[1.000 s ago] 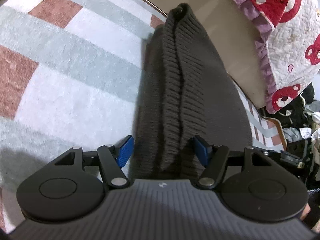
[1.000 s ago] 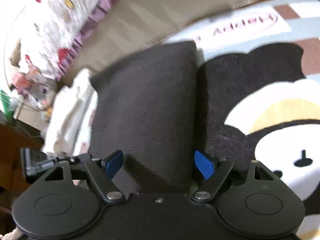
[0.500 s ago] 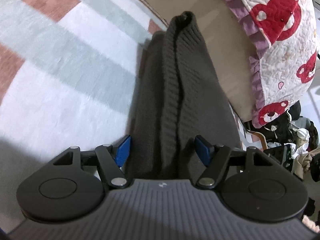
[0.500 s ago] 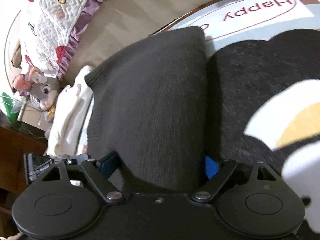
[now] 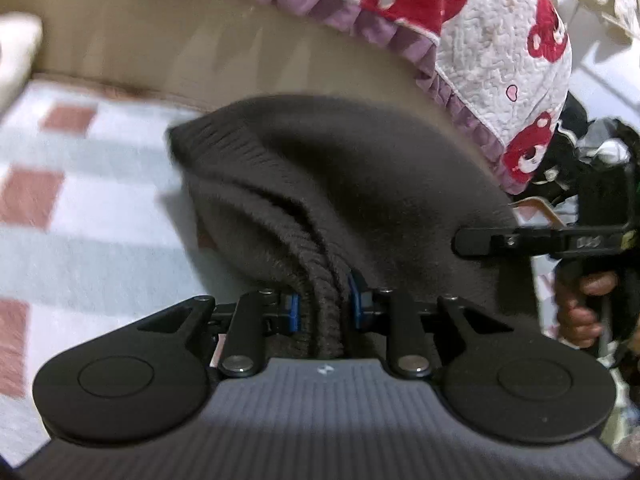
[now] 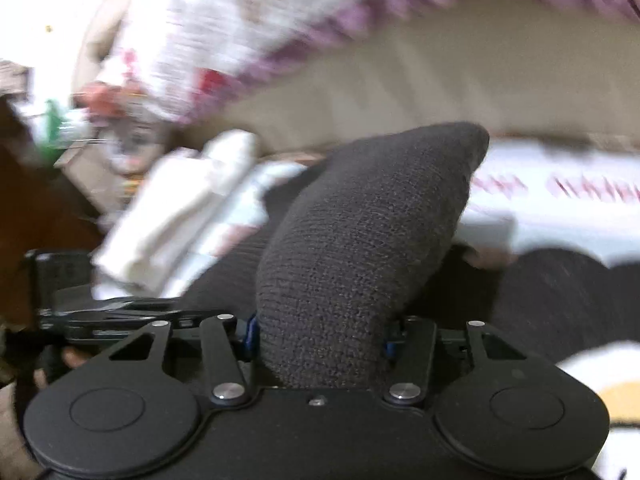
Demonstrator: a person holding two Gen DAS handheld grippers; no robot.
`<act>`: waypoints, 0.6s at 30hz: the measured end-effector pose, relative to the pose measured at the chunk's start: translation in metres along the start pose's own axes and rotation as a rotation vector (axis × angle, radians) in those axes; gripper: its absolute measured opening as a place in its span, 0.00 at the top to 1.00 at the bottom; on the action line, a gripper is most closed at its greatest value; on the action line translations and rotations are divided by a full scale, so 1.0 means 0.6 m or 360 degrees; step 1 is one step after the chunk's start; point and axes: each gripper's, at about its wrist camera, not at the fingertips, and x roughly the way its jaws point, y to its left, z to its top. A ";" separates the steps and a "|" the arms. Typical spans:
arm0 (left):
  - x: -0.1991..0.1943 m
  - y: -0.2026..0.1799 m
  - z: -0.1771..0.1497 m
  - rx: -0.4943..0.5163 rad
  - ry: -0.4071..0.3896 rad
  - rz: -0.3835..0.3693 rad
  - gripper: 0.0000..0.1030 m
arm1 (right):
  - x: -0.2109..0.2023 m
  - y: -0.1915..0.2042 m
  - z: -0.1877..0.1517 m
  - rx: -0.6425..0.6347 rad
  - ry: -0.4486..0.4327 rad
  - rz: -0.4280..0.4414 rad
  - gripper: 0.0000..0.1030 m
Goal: Fold clothes
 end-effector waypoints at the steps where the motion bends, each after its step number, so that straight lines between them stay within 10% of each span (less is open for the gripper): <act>1: 0.004 -0.005 -0.001 0.0021 0.0010 0.0052 0.79 | 0.001 0.007 0.005 -0.0034 0.0011 -0.0021 0.44; 8: 0.019 0.038 -0.009 -0.0225 0.0110 0.0084 0.68 | 0.052 -0.031 -0.006 0.0048 0.0158 -0.0294 0.33; 15: 0.048 0.107 -0.043 -0.0564 0.0207 -0.0164 0.51 | 0.038 -0.129 -0.061 0.0564 0.0297 -0.0100 0.21; 18: 0.052 0.101 -0.045 -0.0529 0.0205 -0.0153 0.63 | 0.040 -0.155 -0.073 0.0668 0.0315 -0.0013 0.20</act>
